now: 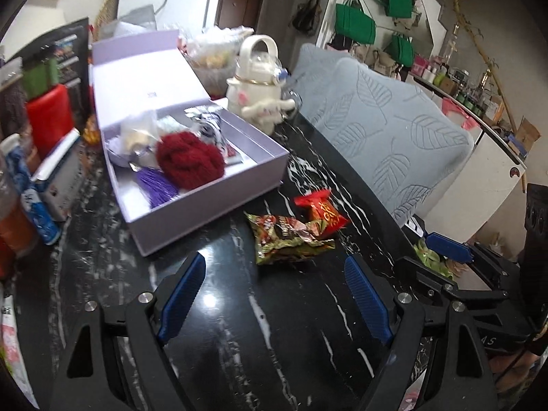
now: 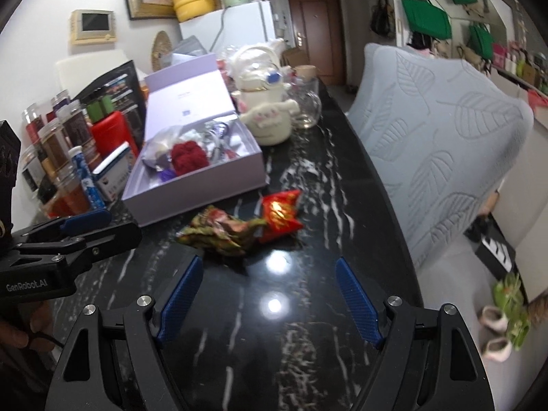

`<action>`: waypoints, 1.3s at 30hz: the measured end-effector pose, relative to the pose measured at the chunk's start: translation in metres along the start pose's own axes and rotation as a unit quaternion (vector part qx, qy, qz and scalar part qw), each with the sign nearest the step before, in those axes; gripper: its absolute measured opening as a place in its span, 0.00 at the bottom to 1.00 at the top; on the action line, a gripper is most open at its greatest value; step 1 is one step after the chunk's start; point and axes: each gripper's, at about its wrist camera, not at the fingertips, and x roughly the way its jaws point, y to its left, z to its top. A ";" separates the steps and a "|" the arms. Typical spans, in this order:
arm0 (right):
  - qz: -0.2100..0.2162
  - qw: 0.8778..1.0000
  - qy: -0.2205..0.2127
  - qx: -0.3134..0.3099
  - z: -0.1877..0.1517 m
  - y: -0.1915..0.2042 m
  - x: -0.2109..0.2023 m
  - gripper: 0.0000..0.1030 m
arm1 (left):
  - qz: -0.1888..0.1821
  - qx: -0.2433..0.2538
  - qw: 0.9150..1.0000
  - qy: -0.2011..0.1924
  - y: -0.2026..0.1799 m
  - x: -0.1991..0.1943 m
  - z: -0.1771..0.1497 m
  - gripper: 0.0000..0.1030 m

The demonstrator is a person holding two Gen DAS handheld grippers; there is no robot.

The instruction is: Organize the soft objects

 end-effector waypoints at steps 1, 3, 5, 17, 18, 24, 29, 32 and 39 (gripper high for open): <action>-0.002 1.000 0.003 0.001 -0.001 -0.003 0.002 0.78 | -0.002 0.000 1.000 0.003 -0.002 0.004 0.000 0.81; -0.007 1.000 0.010 0.006 -0.002 -0.012 0.007 0.78 | -0.004 0.002 1.000 0.009 -0.006 0.010 0.002 0.81; -0.009 1.000 0.016 0.011 -0.002 -0.019 0.012 0.78 | -0.007 0.005 1.000 0.015 -0.011 0.019 0.004 0.81; -0.018 0.998 0.048 0.021 0.005 -0.050 0.038 0.78 | -0.015 0.022 0.997 0.069 -0.030 0.071 0.016 0.81; -0.019 0.998 0.050 0.020 0.006 -0.051 0.040 0.78 | -0.015 0.023 0.997 0.074 -0.030 0.076 0.017 0.81; -0.018 0.998 0.059 0.012 0.013 -0.054 0.050 0.78 | 0.003 0.035 0.995 0.094 -0.033 0.098 0.020 0.81; -0.013 0.998 0.068 0.008 0.016 -0.052 0.062 0.78 | 0.026 0.048 0.993 0.105 -0.030 0.112 0.020 0.81; -0.008 0.997 0.075 0.005 0.018 -0.049 0.070 0.78 | 0.023 0.046 0.991 0.121 -0.025 0.122 0.020 0.81; 0.001 0.996 0.090 -0.010 0.024 -0.039 0.089 0.78 | 0.019 0.043 0.990 0.137 -0.009 0.136 0.018 0.81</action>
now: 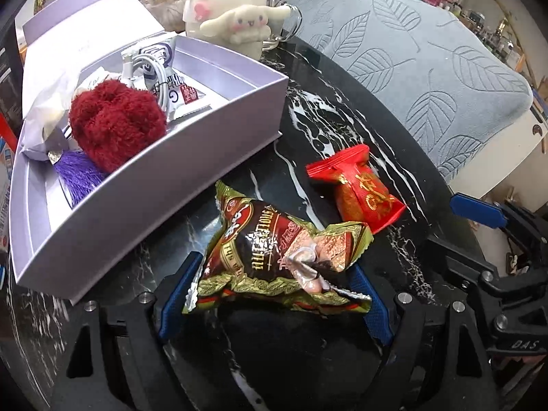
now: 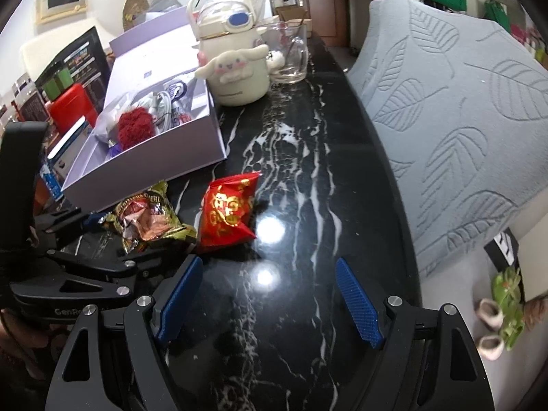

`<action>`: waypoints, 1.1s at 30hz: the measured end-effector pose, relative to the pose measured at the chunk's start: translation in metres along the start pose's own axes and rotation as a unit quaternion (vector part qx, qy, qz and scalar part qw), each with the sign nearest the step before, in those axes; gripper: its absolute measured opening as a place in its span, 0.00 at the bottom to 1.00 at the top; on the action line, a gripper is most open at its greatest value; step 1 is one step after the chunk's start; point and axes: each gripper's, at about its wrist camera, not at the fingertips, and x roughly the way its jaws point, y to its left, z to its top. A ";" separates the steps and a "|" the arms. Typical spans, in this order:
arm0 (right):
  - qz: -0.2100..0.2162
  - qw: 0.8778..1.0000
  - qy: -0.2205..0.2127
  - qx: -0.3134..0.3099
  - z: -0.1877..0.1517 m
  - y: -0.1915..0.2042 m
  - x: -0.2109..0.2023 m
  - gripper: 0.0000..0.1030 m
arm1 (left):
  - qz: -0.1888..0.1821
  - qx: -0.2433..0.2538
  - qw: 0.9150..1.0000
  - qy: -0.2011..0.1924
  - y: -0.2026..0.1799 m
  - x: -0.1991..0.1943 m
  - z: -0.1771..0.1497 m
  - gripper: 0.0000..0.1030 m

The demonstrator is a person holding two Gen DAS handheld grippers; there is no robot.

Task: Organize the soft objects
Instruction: 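Grasp the red packet with the right gripper while the left grasps the gold-green snack bag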

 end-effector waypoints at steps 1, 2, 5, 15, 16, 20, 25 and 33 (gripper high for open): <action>0.001 1.000 0.002 -0.002 0.002 0.001 0.003 0.78 | -0.001 0.002 1.000 -0.001 0.001 0.000 0.000 0.81; 0.004 1.000 0.004 -0.003 0.004 0.003 0.006 0.78 | -0.003 0.004 1.000 -0.003 0.003 0.000 0.000 0.81; 0.013 1.000 0.007 -0.005 0.011 0.006 0.014 0.78 | -0.007 0.008 1.000 -0.008 0.009 -0.001 0.000 0.81; 0.009 1.000 0.015 -0.024 0.028 0.015 0.036 0.76 | -0.037 0.007 0.999 -0.029 0.041 -0.015 -0.010 0.78; 0.010 1.000 0.016 -0.023 0.029 0.016 0.038 0.73 | -0.038 0.008 0.999 -0.030 0.044 -0.018 -0.012 0.77; 0.018 0.999 0.022 -0.024 0.031 0.021 0.046 0.52 | -0.040 0.009 0.999 -0.032 0.052 -0.026 -0.020 0.75; 0.030 0.999 0.010 -0.032 0.022 0.028 0.042 0.37 | -0.033 0.004 0.999 -0.033 0.055 -0.035 -0.034 0.72; 0.052 0.997 0.006 -0.058 -0.001 0.046 0.027 0.37 | -0.011 -0.022 0.999 -0.033 0.060 -0.054 -0.066 0.72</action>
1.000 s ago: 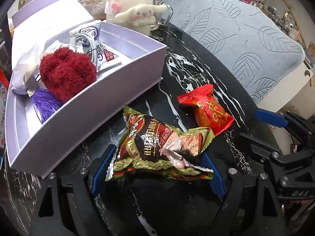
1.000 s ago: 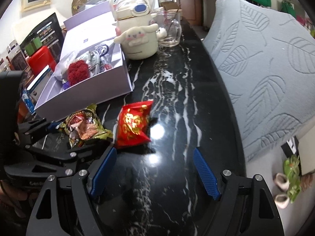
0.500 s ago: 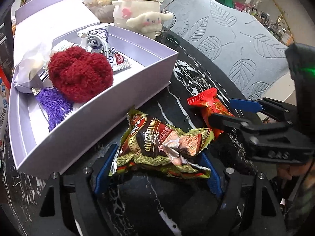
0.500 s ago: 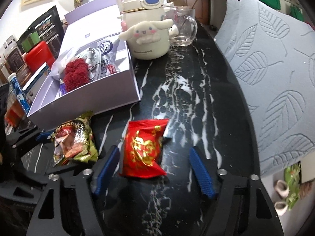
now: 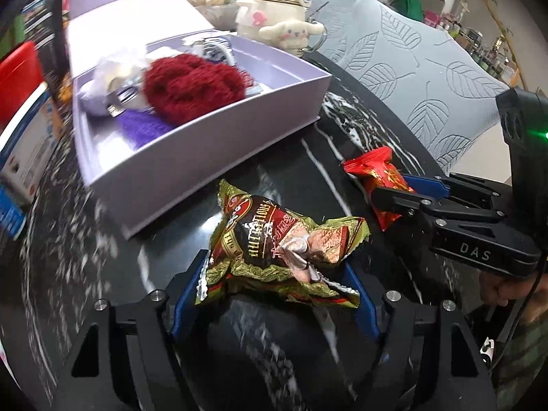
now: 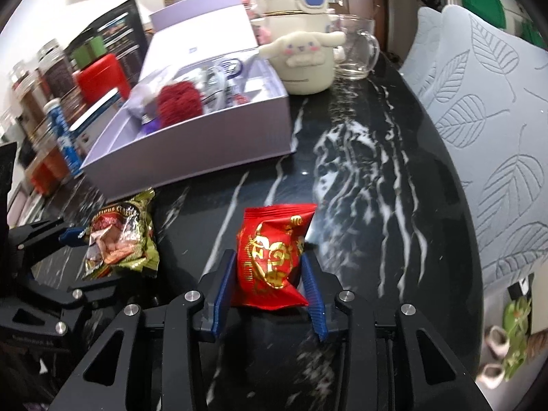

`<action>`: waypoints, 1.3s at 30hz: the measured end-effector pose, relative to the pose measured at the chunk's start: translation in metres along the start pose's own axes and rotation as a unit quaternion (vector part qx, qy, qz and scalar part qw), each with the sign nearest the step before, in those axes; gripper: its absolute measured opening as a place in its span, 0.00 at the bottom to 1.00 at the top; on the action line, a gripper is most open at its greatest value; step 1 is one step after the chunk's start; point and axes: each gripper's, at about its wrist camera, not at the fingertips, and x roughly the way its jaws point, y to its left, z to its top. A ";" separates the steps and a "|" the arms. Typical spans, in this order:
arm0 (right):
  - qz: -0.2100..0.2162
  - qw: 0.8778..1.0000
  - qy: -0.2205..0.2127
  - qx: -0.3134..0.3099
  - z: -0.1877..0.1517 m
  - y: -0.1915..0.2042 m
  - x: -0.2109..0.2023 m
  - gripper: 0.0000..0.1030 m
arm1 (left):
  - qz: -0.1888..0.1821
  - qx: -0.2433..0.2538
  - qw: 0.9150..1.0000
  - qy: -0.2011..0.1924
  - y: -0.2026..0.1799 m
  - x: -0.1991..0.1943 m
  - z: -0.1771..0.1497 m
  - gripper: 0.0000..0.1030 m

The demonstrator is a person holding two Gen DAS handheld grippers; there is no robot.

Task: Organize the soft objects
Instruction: 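Grasp the red packet with the right gripper while the left grasps the gold-green snack bag, then lift and carry the red packet and snack bag in both grippers over the lavender box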

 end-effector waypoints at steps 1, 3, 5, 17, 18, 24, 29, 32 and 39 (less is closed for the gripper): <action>0.004 1.000 0.000 -0.004 -0.003 0.004 -0.002 0.37 | 0.003 -0.004 1.000 -0.001 0.001 -0.003 -0.005 0.72; 0.011 1.000 -0.001 -0.013 -0.009 0.011 -0.005 0.37 | 0.008 -0.010 1.000 -0.002 0.000 -0.008 -0.011 0.72; 0.013 1.000 -0.001 -0.020 -0.013 0.017 -0.007 0.37 | 0.014 -0.015 1.000 -0.003 0.001 -0.014 -0.019 0.72; 0.033 0.998 -0.001 -0.051 -0.041 0.065 -0.020 0.37 | 0.064 -0.057 0.996 -0.010 0.021 -0.048 -0.064 0.72; 0.034 0.998 -0.001 -0.052 -0.043 0.069 -0.020 0.37 | 0.070 -0.063 0.995 -0.012 0.024 -0.052 -0.067 0.72; 0.042 0.997 -0.002 -0.063 -0.050 0.087 -0.021 0.37 | 0.102 -0.104 0.989 -0.024 0.049 -0.064 -0.078 0.72; 0.039 0.997 0.002 -0.065 -0.050 0.093 -0.017 0.51 | 0.112 -0.104 0.988 -0.010 0.059 -0.057 -0.079 0.86; 0.036 0.996 0.009 -0.076 -0.048 0.097 -0.014 0.59 | 0.144 -0.076 0.987 -0.002 0.058 -0.045 -0.076 1.00; 0.016 0.996 0.016 -0.084 -0.043 0.098 -0.007 0.66 | 0.137 -0.072 0.988 -0.016 0.069 -0.038 -0.065 1.00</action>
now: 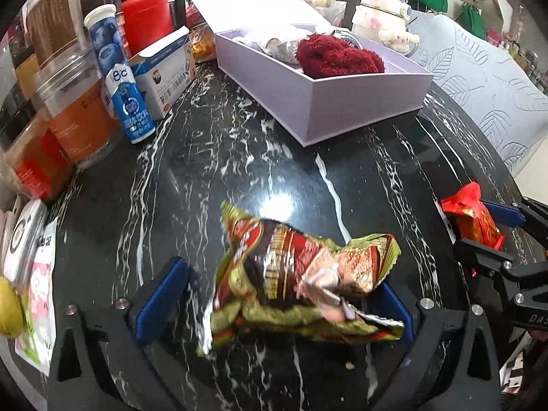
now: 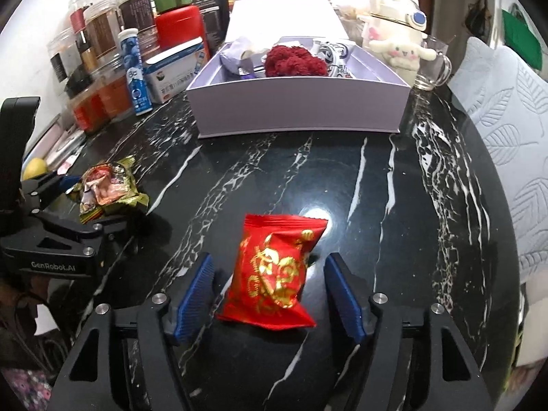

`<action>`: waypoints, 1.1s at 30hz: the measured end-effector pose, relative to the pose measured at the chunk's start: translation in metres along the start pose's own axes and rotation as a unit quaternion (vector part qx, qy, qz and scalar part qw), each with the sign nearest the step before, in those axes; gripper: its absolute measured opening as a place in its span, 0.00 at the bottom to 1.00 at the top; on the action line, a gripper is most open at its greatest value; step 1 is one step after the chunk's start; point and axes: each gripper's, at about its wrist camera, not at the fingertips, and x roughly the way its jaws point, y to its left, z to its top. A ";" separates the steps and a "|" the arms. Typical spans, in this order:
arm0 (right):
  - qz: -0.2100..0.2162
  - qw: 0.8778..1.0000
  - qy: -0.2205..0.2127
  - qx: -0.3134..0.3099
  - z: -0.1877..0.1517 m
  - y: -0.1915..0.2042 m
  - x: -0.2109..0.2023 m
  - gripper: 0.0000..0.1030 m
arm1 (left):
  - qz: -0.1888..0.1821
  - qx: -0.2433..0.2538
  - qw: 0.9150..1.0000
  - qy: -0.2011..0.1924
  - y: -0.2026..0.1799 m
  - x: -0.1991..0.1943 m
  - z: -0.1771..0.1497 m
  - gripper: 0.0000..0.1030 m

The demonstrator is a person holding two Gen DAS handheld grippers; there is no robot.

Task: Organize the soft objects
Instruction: 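Lift and carry the red packet and snack bag in both grippers over the lavender box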

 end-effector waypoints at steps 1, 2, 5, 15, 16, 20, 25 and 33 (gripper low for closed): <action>-0.004 1.000 0.001 -0.002 0.000 0.000 0.001 0.68 | -0.001 0.001 1.000 -0.002 0.001 0.001 0.001 1.00; -0.009 1.000 0.003 -0.005 0.000 0.000 0.001 0.72 | -0.002 0.002 1.000 -0.004 0.001 0.002 0.002 1.00; -0.023 1.000 0.007 -0.011 0.001 0.001 0.003 0.74 | -0.004 0.006 1.000 -0.004 0.000 0.003 0.005 1.00; -0.030 0.999 -0.005 -0.025 -0.003 0.006 0.001 0.59 | -0.008 0.013 1.000 -0.018 -0.001 0.001 0.002 0.77; -0.027 0.999 -0.005 -0.029 -0.003 0.007 0.000 0.49 | -0.009 0.013 0.999 -0.027 -0.002 -0.002 0.001 0.72; -0.020 0.999 -0.009 -0.037 -0.004 0.013 -0.002 0.37 | -0.010 0.015 0.999 -0.039 -0.005 -0.004 0.000 0.67; -0.011 1.000 -0.015 -0.016 -0.007 0.012 -0.005 0.35 | -0.022 0.010 0.999 -0.039 -0.001 -0.007 -0.003 0.65; 0.002 1.000 -0.021 -0.002 -0.013 0.015 -0.013 0.34 | -0.038 0.007 0.998 -0.041 -0.005 -0.016 -0.011 0.61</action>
